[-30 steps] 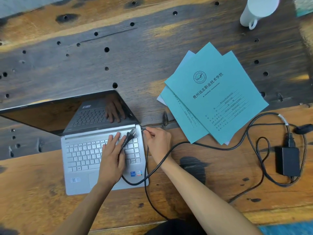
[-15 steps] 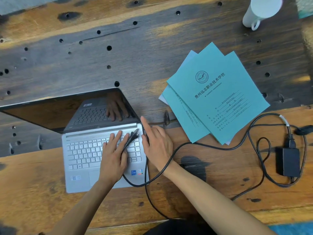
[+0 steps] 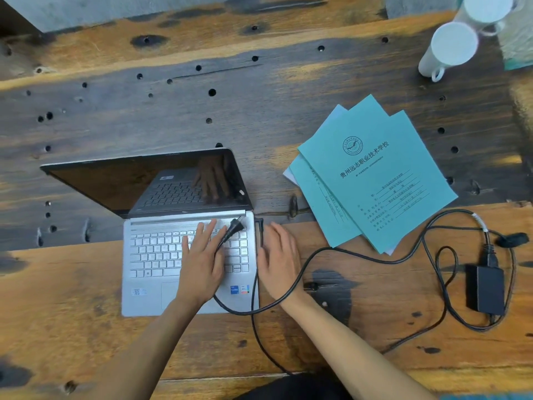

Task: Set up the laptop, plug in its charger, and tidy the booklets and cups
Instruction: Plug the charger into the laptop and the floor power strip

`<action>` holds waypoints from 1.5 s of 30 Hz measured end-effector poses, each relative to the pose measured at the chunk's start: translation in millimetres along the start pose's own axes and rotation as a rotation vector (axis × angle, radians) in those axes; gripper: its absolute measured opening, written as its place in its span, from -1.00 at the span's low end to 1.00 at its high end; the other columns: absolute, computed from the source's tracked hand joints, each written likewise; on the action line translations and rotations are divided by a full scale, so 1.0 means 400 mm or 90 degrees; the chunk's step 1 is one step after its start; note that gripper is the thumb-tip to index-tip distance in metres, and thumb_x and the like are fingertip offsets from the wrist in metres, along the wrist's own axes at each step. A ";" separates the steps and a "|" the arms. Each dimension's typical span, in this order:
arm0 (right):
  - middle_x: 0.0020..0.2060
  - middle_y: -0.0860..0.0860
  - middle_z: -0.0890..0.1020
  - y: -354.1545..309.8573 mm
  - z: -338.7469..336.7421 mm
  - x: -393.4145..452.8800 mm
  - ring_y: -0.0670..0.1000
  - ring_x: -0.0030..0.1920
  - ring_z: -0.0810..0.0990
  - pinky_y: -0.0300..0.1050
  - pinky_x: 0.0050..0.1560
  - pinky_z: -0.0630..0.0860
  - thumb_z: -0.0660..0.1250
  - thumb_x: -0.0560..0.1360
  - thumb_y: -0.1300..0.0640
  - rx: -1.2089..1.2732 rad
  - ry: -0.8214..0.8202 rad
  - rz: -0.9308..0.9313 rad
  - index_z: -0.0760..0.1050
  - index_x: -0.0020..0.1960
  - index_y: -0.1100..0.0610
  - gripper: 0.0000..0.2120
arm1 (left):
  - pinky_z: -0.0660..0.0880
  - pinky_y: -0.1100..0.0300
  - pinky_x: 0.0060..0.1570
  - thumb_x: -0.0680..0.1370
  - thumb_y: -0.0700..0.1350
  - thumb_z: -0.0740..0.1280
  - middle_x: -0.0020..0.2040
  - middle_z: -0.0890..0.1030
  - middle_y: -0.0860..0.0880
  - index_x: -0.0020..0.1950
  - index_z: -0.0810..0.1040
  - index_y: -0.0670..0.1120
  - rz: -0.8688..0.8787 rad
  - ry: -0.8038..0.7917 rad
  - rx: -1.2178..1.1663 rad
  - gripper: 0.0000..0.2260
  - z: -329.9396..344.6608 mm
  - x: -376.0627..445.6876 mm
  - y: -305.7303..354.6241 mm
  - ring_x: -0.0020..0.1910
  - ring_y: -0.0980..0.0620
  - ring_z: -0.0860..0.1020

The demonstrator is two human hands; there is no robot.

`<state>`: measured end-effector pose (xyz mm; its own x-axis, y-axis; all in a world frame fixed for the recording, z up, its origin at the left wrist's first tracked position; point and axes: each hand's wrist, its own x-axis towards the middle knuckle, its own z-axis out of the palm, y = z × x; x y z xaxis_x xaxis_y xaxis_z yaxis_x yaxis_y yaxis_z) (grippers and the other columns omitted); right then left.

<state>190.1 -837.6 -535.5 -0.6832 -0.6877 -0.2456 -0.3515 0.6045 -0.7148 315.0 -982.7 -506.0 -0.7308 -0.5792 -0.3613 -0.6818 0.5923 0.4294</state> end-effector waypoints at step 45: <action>-0.22 0.17 0.71 0.216 -0.820 -0.479 0.00 -0.36 0.61 -0.17 -0.32 0.51 0.21 0.57 -0.06 0.642 0.180 0.367 0.73 0.02 0.20 -0.58 | 0.40 0.28 -0.24 0.68 0.11 0.07 -0.30 0.50 0.11 0.04 0.51 -0.06 0.316 -0.381 -0.451 -0.68 0.143 -0.312 0.995 -0.30 0.18 0.45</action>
<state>80.5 -521.8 -335.4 -0.7364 -0.2293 -0.6365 0.6274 0.1205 -0.7693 132.7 -642.6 -337.2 -0.9521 0.1236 -0.2797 -0.2665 0.1129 0.9572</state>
